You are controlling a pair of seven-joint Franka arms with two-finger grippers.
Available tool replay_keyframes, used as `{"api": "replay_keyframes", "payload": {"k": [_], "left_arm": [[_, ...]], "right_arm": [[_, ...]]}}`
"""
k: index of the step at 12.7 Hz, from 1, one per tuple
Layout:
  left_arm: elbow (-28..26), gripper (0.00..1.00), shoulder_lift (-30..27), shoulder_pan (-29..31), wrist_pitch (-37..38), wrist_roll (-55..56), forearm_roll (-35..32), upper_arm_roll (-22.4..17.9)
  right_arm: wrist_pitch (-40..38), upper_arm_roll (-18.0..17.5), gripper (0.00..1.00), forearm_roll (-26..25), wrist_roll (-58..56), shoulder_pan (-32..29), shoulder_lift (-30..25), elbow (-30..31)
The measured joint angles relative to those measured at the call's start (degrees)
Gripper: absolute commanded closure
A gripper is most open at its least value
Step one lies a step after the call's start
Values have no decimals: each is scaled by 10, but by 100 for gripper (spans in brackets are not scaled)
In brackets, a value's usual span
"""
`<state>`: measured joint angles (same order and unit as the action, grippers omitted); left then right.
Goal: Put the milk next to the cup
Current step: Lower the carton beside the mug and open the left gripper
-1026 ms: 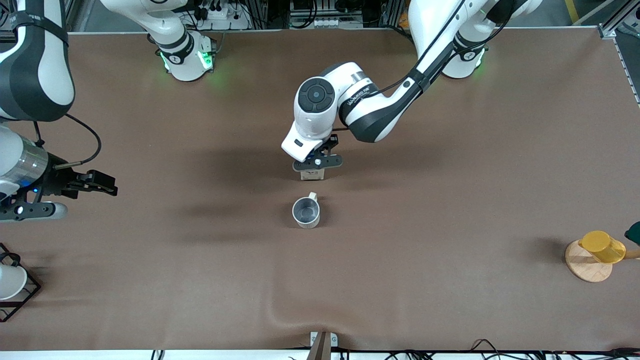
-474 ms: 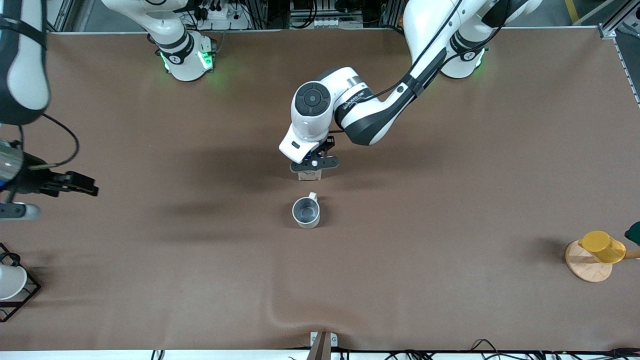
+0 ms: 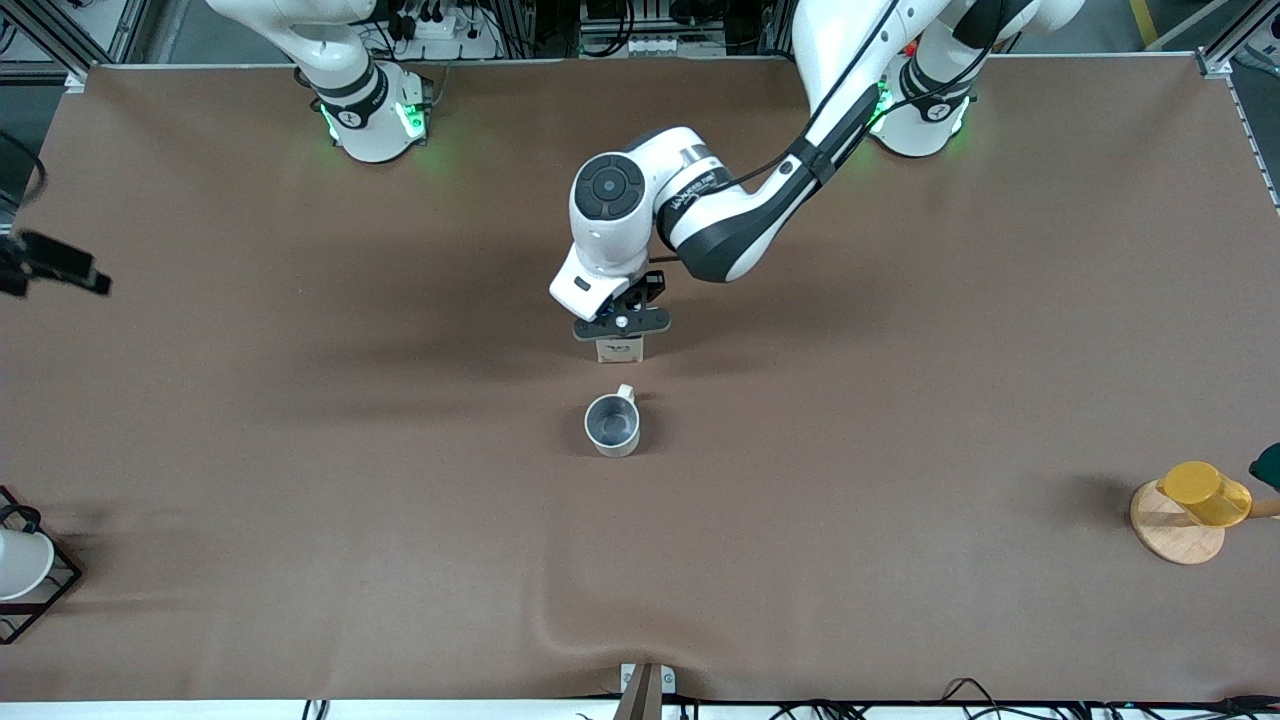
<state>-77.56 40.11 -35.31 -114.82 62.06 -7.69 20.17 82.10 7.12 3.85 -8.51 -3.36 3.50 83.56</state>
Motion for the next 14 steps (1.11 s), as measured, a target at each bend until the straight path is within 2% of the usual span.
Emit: {"api": "replay_keyframes", "payload": {"k": [2, 5, 9, 14], "left_arm": [[-1, 0, 2, -1, 0, 0, 0, -6], [-2, 0, 5, 1, -1, -1, -1, -13], [6, 0, -2, 1, -3, -1, -1, -12], [10, 0, -61, 8, 32, 6, -1, -11]], "right_arm": [[-32, 0, 0, 0, -1, -4, -36, 0], [-56, -4, 0, 0, -1, -4, -57, 4], [-27, -9, 0, 0, -1, -3, -54, 17], [1, -9, 0, 0, 6, -3, -50, 18]]}}
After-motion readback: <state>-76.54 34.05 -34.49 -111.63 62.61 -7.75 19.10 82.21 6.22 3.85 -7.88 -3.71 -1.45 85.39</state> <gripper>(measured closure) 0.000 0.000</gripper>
